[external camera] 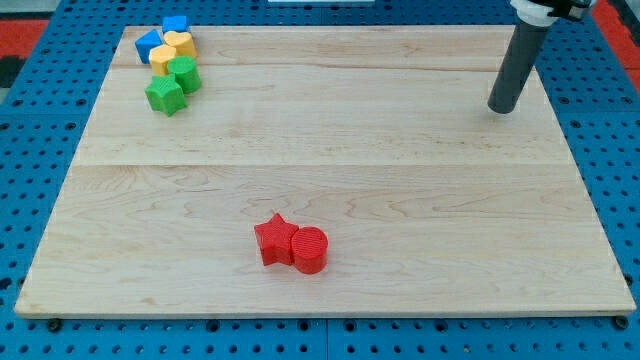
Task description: Place your hand at the center left of the board
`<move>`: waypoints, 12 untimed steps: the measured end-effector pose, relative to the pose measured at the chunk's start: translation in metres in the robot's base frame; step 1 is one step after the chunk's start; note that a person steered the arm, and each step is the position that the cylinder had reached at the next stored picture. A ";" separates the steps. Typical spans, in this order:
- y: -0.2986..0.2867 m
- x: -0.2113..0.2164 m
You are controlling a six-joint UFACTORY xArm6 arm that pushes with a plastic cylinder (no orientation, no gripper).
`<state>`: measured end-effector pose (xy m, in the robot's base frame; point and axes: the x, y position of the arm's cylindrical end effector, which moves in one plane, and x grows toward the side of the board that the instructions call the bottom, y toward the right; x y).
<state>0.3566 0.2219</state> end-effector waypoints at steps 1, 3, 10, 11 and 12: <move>0.002 0.001; 0.003 0.043; -0.328 0.091; -0.440 0.090; -0.481 0.044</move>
